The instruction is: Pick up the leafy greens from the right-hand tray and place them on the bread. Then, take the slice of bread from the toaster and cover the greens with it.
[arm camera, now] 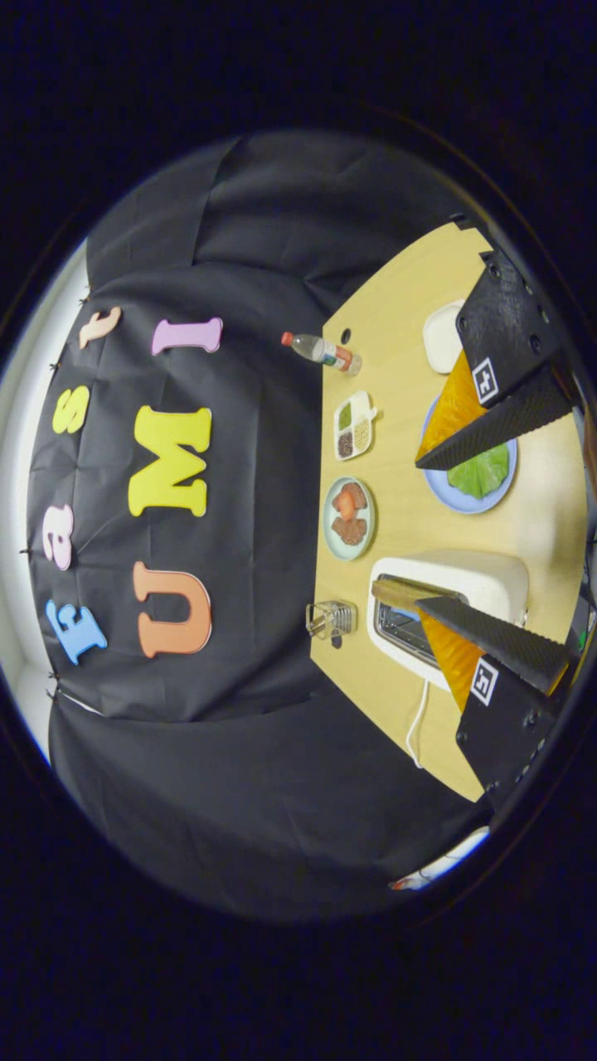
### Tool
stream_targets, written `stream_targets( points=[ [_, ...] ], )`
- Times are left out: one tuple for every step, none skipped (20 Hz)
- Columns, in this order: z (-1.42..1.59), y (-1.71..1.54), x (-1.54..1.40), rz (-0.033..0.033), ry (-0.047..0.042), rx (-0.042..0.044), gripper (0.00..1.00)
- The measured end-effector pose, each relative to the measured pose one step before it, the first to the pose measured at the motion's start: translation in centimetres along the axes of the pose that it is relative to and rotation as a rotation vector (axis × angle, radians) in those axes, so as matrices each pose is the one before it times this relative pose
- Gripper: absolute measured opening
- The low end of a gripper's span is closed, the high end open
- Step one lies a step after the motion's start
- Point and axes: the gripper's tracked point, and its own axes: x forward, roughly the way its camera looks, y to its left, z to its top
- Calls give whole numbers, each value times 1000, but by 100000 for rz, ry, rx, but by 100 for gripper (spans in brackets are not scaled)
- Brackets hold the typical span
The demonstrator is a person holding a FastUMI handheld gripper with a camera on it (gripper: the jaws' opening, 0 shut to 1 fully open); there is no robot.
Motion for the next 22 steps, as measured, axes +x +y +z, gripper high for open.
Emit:
stream_targets(
  points=[
    [23, 626, 741, 511, 869, -511, 95],
    [-10, 533, 756, 322, 899, -137, 95],
    [-102, 495, 955, 182, 1731, -234, 95],
    [32, 360, 731, 13, 1256, 4, 95],
    [-11, 445, 766, 452, 1212, 76, 95],
    [242, 504, 779, 814, 170, 68, 94],
    [292, 554, 707, 687, -47, -420, 95],
    [161, 416, 702, 453, 353, -534, 95],
    [-175, 283, 731, 57, 1506, -472, 95],
    [-267, 350, 874, 570, 2121, 228, 95],
    [-330, 406, 882, 1238, 1447, 347, 95],
    [-175, 158, 947, -164, 1119, 256, 89],
    [-88, -280, 819, -698, 1440, -213, 82],
    [-256, -195, 671, -1540, 2045, -72, 76],
    [-462, -81, 662, -671, 1758, -33, 70],
    [-171, 74, 563, 16, 858, 64, 70],
    [-219, 102, 244, 1118, 346, 415, 70],
    [-316, 405, 627, 1648, 187, 660, 56],
    [441, 281, -302, 1122, -1983, -61, 42],
    [-6, -130, 169, 131, -755, -214, 28],
    [96, -236, -214, -782, -773, -1, 29],
    [-177, 1207, -175, 4588, -443, 1171, 29]
  ],
)
